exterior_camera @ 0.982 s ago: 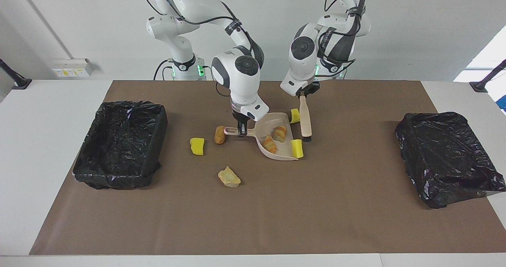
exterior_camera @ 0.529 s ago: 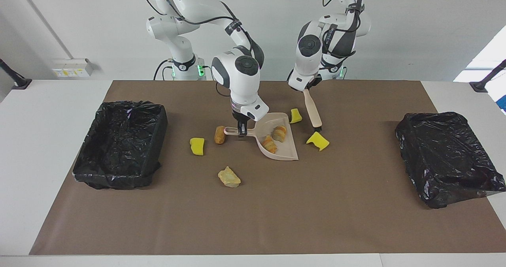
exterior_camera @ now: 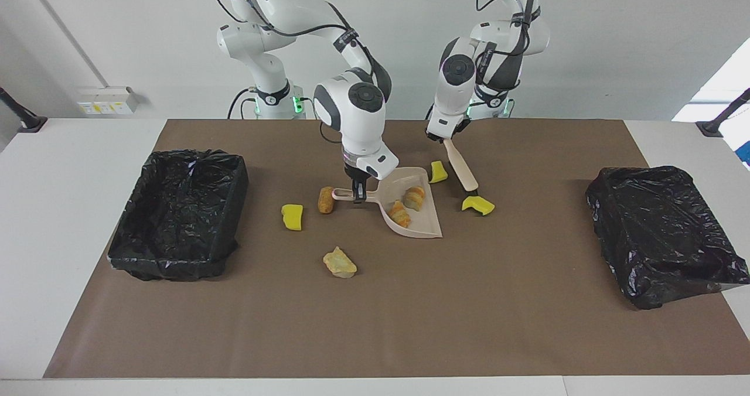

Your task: Sweep and dump trash in bin

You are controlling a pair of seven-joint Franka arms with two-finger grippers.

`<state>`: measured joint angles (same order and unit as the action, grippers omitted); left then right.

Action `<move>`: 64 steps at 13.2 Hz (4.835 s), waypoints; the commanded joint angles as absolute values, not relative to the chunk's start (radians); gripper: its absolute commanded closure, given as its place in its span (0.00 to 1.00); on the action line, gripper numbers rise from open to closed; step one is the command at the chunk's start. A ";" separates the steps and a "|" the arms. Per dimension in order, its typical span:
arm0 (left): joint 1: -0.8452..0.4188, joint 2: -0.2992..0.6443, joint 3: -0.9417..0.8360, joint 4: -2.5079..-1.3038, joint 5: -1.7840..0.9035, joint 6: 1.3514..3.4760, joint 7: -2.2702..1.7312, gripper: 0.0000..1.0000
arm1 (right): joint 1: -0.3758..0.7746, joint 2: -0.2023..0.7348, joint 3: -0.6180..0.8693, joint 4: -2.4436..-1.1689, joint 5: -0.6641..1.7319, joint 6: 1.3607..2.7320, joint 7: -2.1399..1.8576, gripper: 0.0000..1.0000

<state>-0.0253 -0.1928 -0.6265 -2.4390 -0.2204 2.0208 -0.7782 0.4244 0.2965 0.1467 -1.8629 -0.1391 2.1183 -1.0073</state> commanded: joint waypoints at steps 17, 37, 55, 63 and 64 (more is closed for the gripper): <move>-0.003 -0.050 -0.333 -2.112 -0.103 1.856 -0.429 1.00 | 0.414 0.281 0.158 -1.893 -0.129 2.140 -0.979 1.00; -0.178 -0.011 -0.515 -2.243 -0.127 2.141 -0.492 1.00 | 0.416 0.281 0.156 -1.894 -0.129 2.152 -0.986 1.00; -0.156 -0.187 -0.445 -2.191 -0.219 1.831 -0.515 1.00 | 0.273 0.275 0.156 -1.786 -0.009 2.107 -1.256 1.00; -0.236 -0.415 -0.642 -2.515 -0.412 1.975 -0.653 1.00 | 0.020 0.269 0.152 -1.491 -0.017 1.698 -1.387 1.00; -0.236 -0.445 -0.676 -2.546 -0.448 2.002 -0.655 1.00 | -0.029 0.256 0.150 -1.490 -0.012 1.697 -1.388 1.00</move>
<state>-0.2229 -0.3444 -0.6314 -2.4473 -0.3789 1.9282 -0.6327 0.0546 0.2654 0.1414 -1.5223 -0.0405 1.7288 -1.3530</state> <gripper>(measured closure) 0.740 0.683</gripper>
